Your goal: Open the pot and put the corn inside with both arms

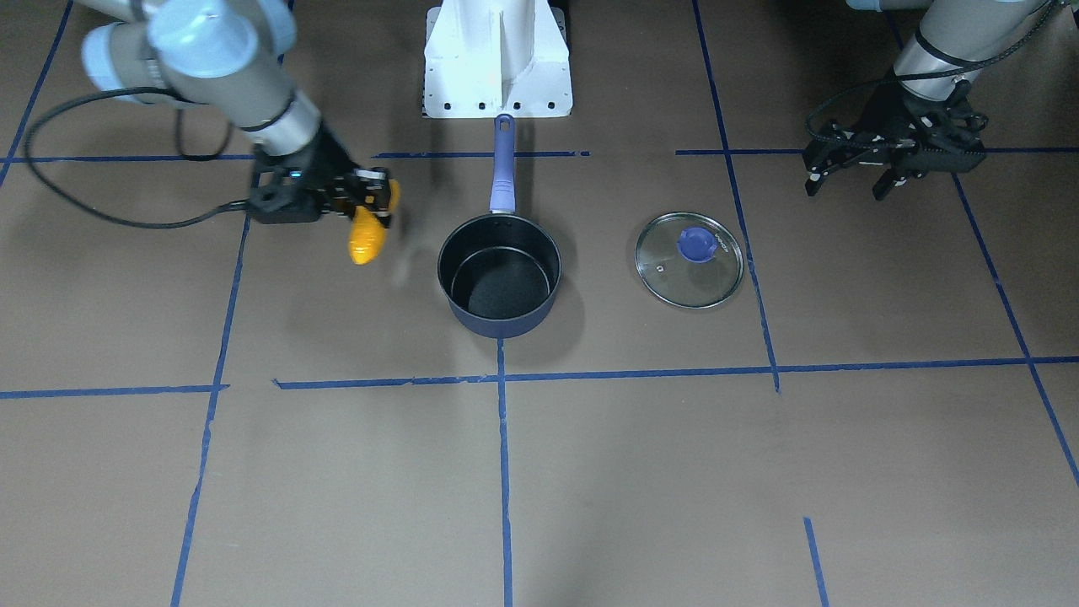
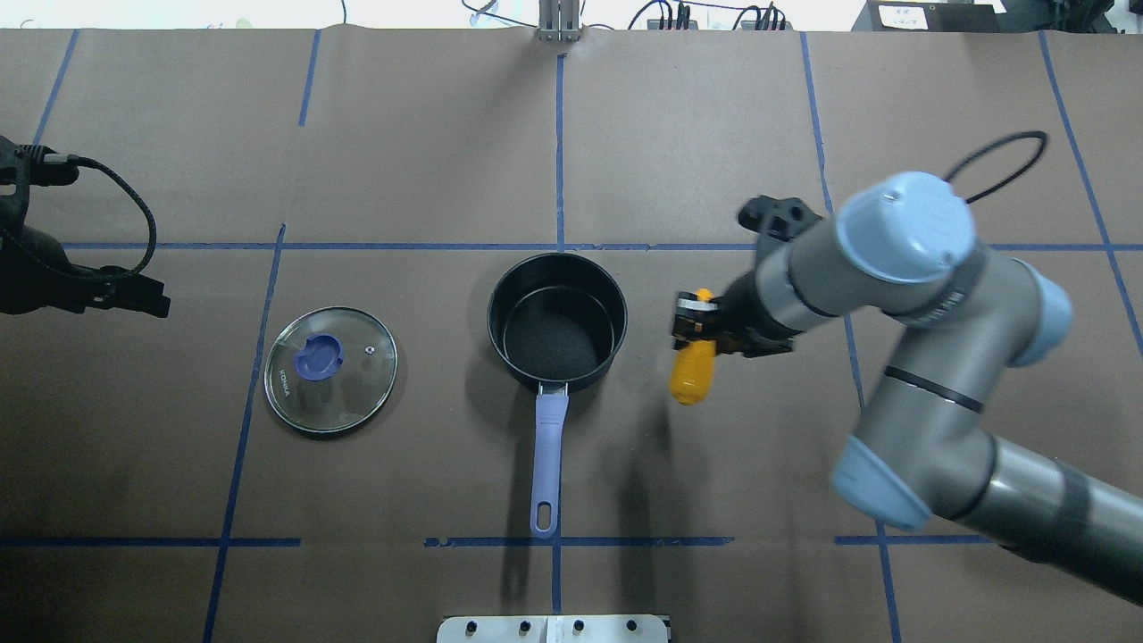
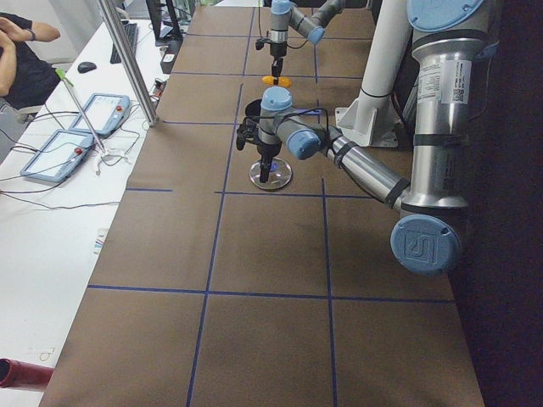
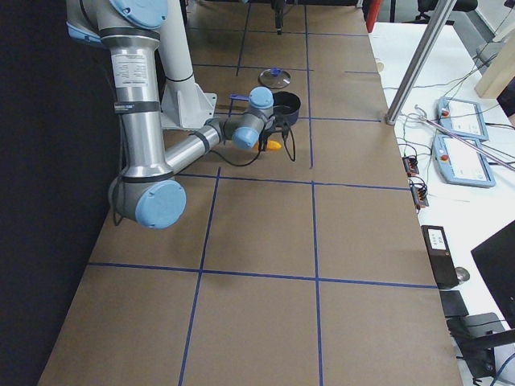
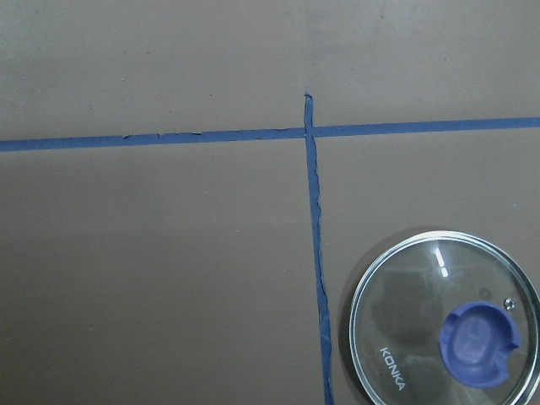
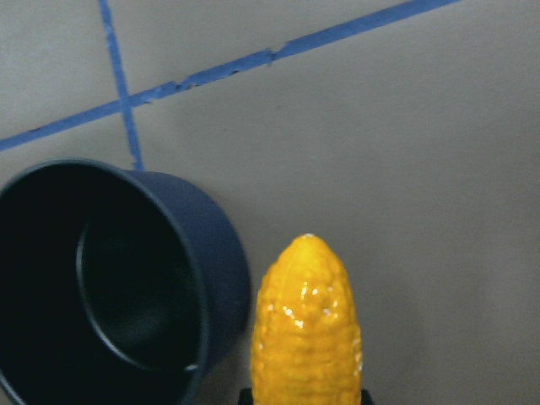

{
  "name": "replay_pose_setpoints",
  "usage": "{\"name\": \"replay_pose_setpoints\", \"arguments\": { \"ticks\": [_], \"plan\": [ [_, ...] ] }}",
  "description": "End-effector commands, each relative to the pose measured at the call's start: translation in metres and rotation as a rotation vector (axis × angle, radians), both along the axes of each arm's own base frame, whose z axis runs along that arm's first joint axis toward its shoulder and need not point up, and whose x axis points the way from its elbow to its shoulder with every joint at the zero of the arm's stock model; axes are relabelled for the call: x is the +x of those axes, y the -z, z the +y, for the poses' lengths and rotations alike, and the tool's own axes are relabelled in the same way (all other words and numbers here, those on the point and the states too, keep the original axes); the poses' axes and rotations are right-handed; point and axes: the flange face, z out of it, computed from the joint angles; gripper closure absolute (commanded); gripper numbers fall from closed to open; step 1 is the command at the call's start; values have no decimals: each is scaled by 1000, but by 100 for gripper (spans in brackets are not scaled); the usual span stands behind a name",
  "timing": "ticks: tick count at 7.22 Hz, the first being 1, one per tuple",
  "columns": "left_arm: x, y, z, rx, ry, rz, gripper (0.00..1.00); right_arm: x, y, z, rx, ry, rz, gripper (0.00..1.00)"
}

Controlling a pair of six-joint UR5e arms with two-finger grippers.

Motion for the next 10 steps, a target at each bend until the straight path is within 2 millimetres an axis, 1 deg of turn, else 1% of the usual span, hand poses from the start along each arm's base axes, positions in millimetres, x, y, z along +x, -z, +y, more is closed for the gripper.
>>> {"name": "replay_pose_setpoints", "arguments": {
  "ticks": [1,2,3,4,5,6,7,8,9,10],
  "plan": [
    [-1,0,0,-1,2,-1,0,-73,68,-20,-62,-70,-2,100],
    [0,1,0,3,2,-1,0,-87,71,-24,-59,-79,12,100],
    [1,1,0,1,4,-2,0,-91,70,-23,-55,-82,17,100],
    [1,1,-1,2,6,-1,0,-104,68,-23,-45,-98,37,100],
    [2,1,-1,1,7,-3,0,-115,70,-29,-47,-101,50,100],
    [2,1,-1,-1,9,-3,0,-120,67,-27,-46,-93,58,97],
    [2,0,-2,-3,11,-4,0,-122,64,-26,-45,-88,62,75],
    [2,-3,-2,-4,10,-9,0,-122,61,-25,-51,-88,69,2],
    [2,-7,-2,-4,6,-16,0,-121,55,-21,-53,-80,72,1],
    [2,-14,-2,-2,-8,-28,0,-108,46,-14,-57,-72,67,0]
  ]
}}
